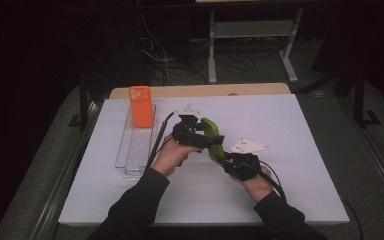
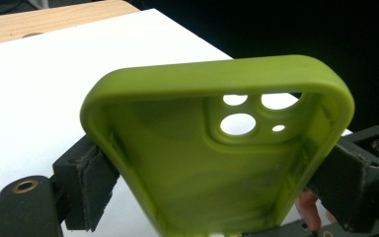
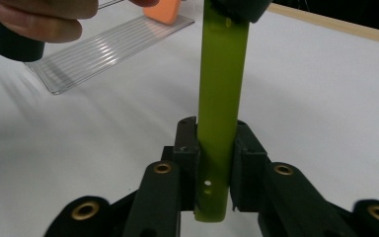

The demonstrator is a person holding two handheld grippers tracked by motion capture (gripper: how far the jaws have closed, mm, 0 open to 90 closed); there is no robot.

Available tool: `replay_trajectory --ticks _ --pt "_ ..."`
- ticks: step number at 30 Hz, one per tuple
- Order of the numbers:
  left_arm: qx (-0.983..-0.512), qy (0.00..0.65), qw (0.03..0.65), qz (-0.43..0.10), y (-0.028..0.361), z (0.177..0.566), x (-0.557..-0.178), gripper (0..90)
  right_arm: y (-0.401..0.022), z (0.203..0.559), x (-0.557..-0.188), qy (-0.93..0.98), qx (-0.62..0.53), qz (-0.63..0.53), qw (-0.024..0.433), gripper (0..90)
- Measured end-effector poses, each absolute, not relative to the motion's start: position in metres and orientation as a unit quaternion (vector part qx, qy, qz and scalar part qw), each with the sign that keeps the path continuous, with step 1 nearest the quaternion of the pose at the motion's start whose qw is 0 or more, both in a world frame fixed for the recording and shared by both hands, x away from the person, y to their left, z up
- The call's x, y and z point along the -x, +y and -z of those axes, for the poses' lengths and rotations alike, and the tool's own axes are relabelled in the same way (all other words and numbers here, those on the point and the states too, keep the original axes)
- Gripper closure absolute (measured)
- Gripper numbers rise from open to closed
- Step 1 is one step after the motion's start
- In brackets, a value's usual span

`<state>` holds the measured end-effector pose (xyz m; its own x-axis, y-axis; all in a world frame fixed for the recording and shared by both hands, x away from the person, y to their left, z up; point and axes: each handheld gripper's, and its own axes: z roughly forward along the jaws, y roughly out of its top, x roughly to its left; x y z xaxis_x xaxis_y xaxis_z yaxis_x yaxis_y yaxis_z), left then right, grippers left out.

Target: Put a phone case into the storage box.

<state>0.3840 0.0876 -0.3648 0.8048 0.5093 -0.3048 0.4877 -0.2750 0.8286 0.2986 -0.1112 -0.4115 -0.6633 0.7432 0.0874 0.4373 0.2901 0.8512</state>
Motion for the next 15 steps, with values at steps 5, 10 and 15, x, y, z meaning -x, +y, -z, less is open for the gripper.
replay_trajectory --ticks 5,10,15 --pt "-0.805 0.32 0.498 -0.032 0.1 0.354 -0.391 14.1 -0.118 0.412 -0.302 0.799 -0.373 -0.447 0.147 44.5" --pt "-0.811 0.328 0.481 -0.061 0.119 0.335 -0.397 14.2 -0.132 0.415 -0.305 0.805 -0.383 -0.435 0.127 28.2" --pt "-0.808 0.344 0.471 -0.089 0.143 0.313 -0.405 14.2 -0.142 0.425 -0.305 0.818 -0.384 -0.409 0.127 12.0"
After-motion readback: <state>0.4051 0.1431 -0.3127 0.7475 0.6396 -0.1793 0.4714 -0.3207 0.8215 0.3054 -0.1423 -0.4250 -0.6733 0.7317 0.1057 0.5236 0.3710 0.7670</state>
